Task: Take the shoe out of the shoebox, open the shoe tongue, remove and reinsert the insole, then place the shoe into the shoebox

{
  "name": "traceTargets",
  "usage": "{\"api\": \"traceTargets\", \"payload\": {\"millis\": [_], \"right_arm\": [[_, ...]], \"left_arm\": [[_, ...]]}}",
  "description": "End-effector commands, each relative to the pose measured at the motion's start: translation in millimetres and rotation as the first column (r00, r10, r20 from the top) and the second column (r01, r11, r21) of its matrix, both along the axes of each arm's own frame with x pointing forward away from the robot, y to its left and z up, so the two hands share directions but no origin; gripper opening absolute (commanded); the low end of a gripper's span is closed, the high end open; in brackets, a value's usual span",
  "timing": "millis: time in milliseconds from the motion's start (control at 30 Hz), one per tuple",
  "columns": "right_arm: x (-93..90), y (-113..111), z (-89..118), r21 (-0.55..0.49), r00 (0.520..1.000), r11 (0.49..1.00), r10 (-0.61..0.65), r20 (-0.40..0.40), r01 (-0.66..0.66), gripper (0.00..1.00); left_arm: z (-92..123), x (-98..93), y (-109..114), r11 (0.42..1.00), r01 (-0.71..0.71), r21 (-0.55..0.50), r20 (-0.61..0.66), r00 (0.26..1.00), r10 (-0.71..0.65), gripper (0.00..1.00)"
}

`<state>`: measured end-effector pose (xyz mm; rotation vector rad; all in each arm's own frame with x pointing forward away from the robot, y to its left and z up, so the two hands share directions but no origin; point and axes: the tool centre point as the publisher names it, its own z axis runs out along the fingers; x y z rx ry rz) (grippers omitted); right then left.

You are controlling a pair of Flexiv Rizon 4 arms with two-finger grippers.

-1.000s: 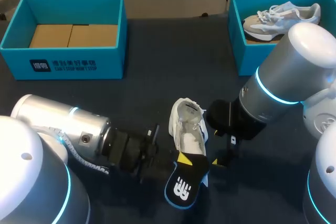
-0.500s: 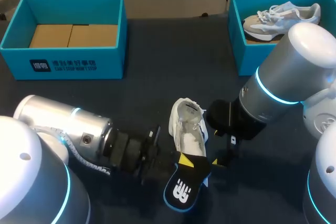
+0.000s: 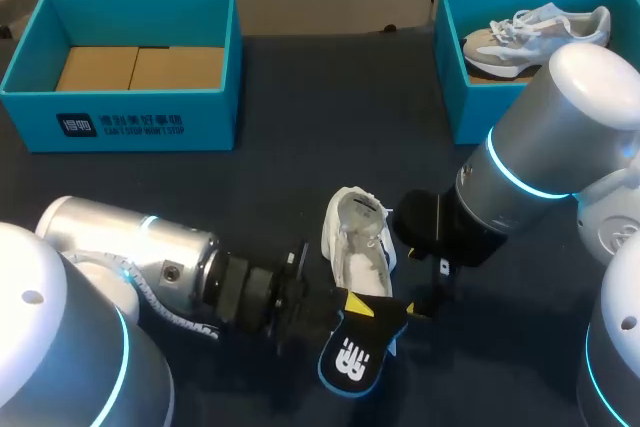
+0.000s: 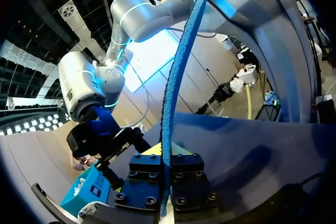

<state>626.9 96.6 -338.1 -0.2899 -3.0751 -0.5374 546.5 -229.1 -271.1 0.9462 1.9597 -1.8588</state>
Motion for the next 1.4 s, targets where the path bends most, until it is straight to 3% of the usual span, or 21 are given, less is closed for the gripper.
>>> {"api": "traceTargets", "payload": {"millis": [33,1400], "right_arm": [[-1.2,0.4,-1.1,-0.001,1.0,1.0,-0.001,0.003,0.001,1.0],[-1.2,0.4,-1.1,-0.001,1.0,1.0,-0.001,0.003,0.001,1.0]], "left_arm": [[-4.4,-2.3,-9.0,1.0,-0.028,-0.01,-0.005,1.0,0.028,0.0],[-8.7,15.1,-4.6,0.984,-0.171,-0.05,-0.056,0.984,0.168,0.0]]}}
